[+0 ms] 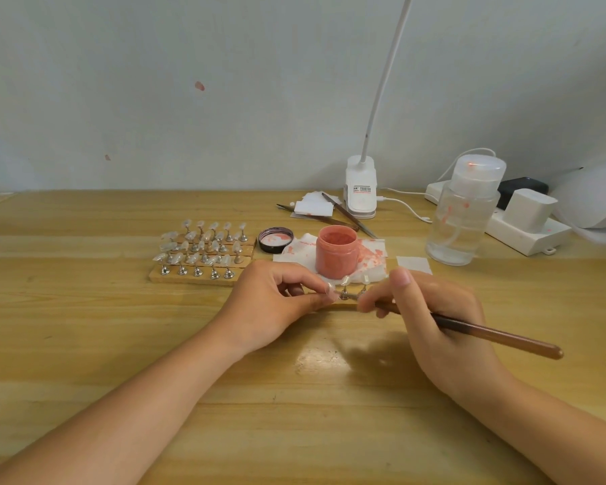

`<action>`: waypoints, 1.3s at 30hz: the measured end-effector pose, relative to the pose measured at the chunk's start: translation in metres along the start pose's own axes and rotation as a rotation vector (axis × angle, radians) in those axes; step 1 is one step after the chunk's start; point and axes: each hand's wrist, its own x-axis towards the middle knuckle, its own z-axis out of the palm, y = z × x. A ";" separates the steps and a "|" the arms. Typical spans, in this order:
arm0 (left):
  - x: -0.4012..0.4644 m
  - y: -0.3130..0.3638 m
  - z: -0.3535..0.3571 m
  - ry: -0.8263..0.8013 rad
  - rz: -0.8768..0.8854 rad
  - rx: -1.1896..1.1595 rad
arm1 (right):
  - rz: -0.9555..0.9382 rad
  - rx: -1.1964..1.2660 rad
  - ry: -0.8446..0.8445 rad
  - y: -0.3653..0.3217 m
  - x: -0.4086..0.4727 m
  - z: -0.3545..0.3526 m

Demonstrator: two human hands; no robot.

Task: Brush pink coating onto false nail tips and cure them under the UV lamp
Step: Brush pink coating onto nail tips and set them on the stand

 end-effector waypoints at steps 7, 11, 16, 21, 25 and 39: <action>-0.001 0.002 0.000 -0.008 0.011 0.006 | 0.032 0.022 0.004 0.001 0.000 0.000; 0.000 0.002 -0.001 -0.017 0.012 0.014 | 0.064 0.000 -0.022 0.002 0.001 0.001; 0.000 0.002 -0.001 -0.021 0.031 0.025 | 0.028 -0.002 0.000 0.001 0.001 0.001; 0.000 0.002 -0.002 -0.032 0.053 0.068 | 0.077 0.036 -0.015 0.002 0.000 0.000; 0.000 0.002 -0.002 -0.024 0.043 0.066 | 0.009 -0.045 -0.015 0.001 0.002 0.001; 0.000 0.002 -0.003 -0.047 0.003 0.082 | 0.000 -0.029 -0.014 0.002 0.001 0.000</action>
